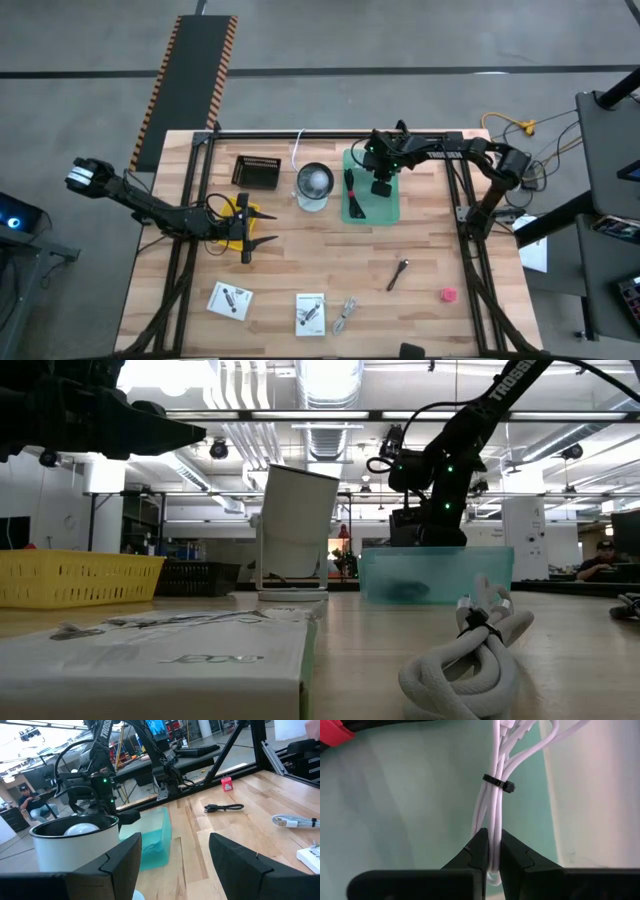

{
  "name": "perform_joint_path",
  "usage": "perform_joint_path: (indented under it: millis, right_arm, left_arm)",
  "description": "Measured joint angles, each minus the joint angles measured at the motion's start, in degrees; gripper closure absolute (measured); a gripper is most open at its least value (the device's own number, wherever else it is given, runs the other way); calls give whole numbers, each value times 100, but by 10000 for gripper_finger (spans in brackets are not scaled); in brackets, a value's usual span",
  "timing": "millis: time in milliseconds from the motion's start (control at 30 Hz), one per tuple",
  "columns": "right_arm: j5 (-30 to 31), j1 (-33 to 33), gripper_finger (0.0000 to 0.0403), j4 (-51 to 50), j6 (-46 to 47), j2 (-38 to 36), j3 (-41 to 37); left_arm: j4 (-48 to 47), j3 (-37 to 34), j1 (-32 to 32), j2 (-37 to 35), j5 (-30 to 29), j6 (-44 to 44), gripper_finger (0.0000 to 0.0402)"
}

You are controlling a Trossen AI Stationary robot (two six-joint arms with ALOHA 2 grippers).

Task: Pick and place items into bin
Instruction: Put the top white charger cable into the green bin, then put the black charger cable into the green bin

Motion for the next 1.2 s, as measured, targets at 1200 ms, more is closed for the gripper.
perform_joint_path:
  millis: [1200]
  right_arm:
    - [-43, 322, 231, -357, 1761, -1171, -2]
  left_arm:
    - [2, 0, 0, -1, 0, 33, 185]
